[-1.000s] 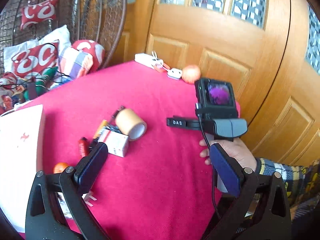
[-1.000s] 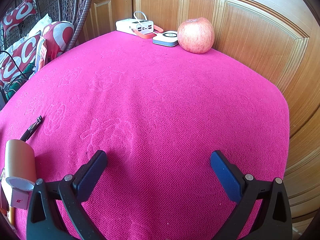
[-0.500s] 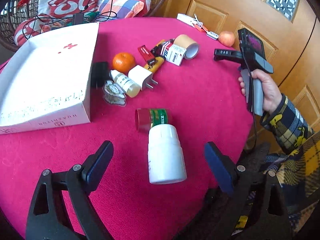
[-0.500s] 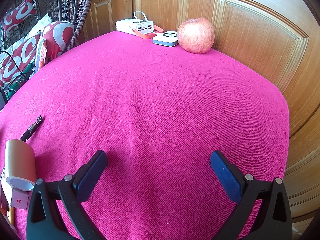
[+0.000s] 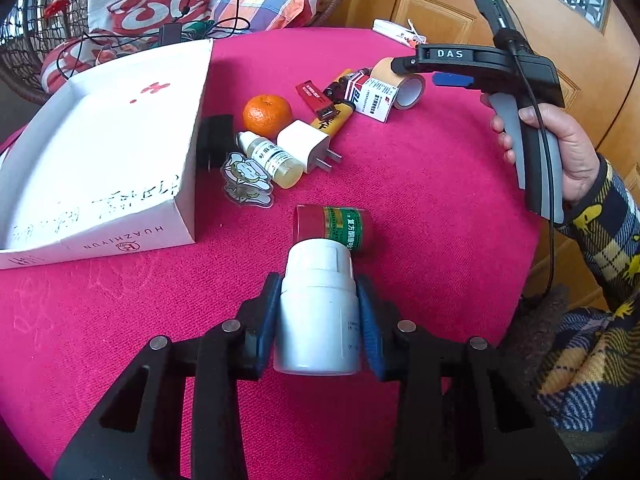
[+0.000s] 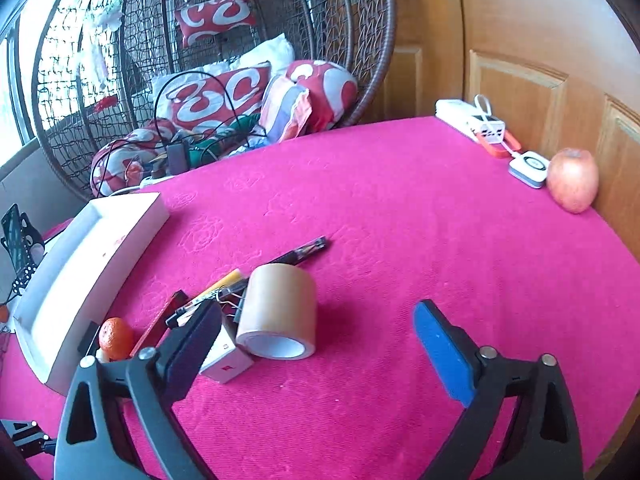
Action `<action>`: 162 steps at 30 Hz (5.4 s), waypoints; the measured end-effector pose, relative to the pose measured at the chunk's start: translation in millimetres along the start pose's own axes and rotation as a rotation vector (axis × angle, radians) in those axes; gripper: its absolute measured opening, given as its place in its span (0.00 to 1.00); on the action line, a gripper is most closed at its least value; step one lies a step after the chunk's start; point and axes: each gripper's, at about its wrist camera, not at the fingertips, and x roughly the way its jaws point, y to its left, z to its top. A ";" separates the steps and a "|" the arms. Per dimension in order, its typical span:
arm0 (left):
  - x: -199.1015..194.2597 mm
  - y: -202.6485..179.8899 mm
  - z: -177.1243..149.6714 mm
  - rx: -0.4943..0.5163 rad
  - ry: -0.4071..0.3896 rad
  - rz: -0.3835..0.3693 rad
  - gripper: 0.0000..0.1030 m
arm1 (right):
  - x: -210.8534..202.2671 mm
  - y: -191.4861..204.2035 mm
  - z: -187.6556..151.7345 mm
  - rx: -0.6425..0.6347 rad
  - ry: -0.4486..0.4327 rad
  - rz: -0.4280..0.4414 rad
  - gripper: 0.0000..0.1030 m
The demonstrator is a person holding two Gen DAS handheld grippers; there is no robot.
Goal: Organize rigid objects
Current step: 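Grasp the white pill bottle with the left tool while the right tool grasps the brown tape roll, then carry the pill bottle with the left tool while the right tool carries the tape roll into the white tray, then open both tools to release the items in the tray and withdraw, then grasp the red green-labelled can with the left tool while the right tool grasps the white-red medicine box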
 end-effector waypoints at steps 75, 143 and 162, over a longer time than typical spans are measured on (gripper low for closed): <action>-39.3 191.0 60.3 -0.548 -0.272 0.534 1.00 | -1.9 246.6 9.4 -0.435 -0.022 0.223 0.95; 21.3 -3.3 25.9 -0.046 -0.028 0.053 0.40 | 24.0 58.1 -26.2 -0.287 0.136 0.209 0.49; -20.2 -11.2 30.7 -0.024 -0.197 0.039 0.39 | -64.5 51.4 -18.1 -0.243 -0.031 0.326 0.30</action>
